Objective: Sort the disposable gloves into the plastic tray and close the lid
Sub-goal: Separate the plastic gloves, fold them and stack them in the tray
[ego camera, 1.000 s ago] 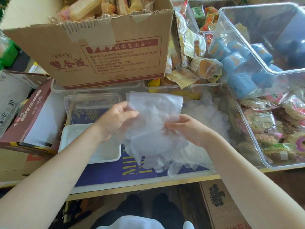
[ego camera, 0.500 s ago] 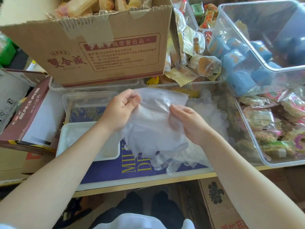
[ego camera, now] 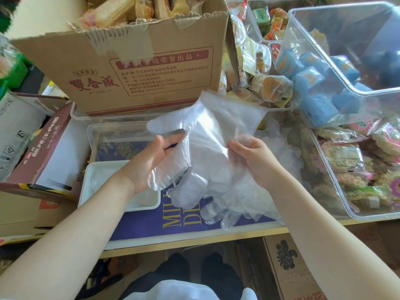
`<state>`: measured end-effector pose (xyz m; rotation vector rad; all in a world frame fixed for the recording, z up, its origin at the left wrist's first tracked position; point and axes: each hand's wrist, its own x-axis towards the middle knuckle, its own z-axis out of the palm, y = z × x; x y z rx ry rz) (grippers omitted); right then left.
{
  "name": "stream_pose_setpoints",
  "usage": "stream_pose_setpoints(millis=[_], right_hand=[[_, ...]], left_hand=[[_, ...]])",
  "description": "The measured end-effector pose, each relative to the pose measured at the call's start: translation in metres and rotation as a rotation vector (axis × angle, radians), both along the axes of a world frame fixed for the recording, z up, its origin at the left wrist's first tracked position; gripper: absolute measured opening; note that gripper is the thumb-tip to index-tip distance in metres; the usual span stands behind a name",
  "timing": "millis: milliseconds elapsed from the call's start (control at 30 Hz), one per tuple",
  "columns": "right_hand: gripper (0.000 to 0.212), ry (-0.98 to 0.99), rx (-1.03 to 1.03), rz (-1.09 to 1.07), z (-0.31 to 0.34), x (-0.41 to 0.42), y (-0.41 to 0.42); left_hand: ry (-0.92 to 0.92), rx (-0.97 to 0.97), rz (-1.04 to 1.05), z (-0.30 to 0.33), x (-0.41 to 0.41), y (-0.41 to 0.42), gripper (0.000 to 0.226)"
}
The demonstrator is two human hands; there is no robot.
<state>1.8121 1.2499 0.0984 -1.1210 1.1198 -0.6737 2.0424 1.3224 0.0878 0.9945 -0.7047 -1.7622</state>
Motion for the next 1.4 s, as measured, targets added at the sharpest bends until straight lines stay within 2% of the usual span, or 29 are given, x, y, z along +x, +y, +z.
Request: stream_pose_setpoints(millis=[133,233,333,433,533,667,767,867,933,1000,1033,1133,1200,1267,1300,1333,1400], right_hand=[[0.020,-0.009,0.000,-0.090,-0.003,0.005,0.004],[0.014,0.000,-0.025,-0.116,-0.007,0.007,0.004],[0.006,-0.065,-0.023,-0.042,-0.006,0.003,0.003],[0.015,-0.060,-0.054,0.087,-0.004,-0.001,0.005],[0.012,-0.067,-0.091,0.059,-0.004,0.000,0.003],[0.011,-0.188,-0.116,0.054,0.001,-0.002,0.000],[0.023,-0.233,-0.107,0.095,0.010,-0.005,-0.001],[0.037,-0.323,-0.085,0.212,0.017,-0.009,-0.004],[0.041,-0.260,-0.095,0.257,0.016,-0.014,-0.007],[0.037,-0.183,-0.107,0.317,0.012,-0.017,-0.009],[0.034,-0.171,-0.109,0.347,0.009,-0.018,-0.009],[0.025,-0.091,-0.105,0.274,0.006,-0.014,-0.006],[0.026,0.026,-0.177,0.181,0.004,-0.009,-0.003],[0.019,0.081,-0.261,0.167,0.003,-0.004,0.002],[0.019,0.098,-0.294,0.165,0.002,-0.001,0.004],[0.021,0.104,-0.301,0.150,0.001,0.000,0.006],[0.023,0.109,-0.271,0.108,0.002,0.003,0.009]], left_hand=[[-0.579,0.013,0.267,0.001,-0.028,-0.008,0.029],[-0.683,0.010,0.339,0.001,-0.034,-0.013,0.030],[-0.690,-0.057,0.368,0.002,-0.031,-0.013,0.031],[-0.640,-0.132,0.373,0.007,-0.030,-0.014,0.025],[-0.568,-0.155,0.383,0.010,-0.028,-0.015,0.028],[-0.603,-0.228,0.342,0.017,-0.021,-0.016,0.026],[-0.434,-0.223,0.301,0.022,-0.018,-0.016,0.020],[-0.229,-0.177,0.242,0.023,-0.016,-0.016,0.028],[-0.298,-0.125,0.171,0.021,-0.007,-0.014,0.027],[-0.475,-0.092,0.084,0.017,0.004,-0.014,0.013],[-0.451,-0.113,0.036,0.016,0.007,-0.014,0.005],[-0.246,-0.113,0.035,0.012,0.009,-0.013,0.032],[-0.118,-0.028,0.069,0.011,0.006,-0.013,0.068],[-0.021,-0.015,0.045,0.010,0.004,-0.009,0.105],[-0.050,-0.040,0.038,0.008,0.002,-0.008,0.109],[-0.118,-0.066,0.040,0.009,-0.002,-0.006,0.105],[-0.284,-0.096,0.081,0.011,-0.009,-0.004,0.085]])
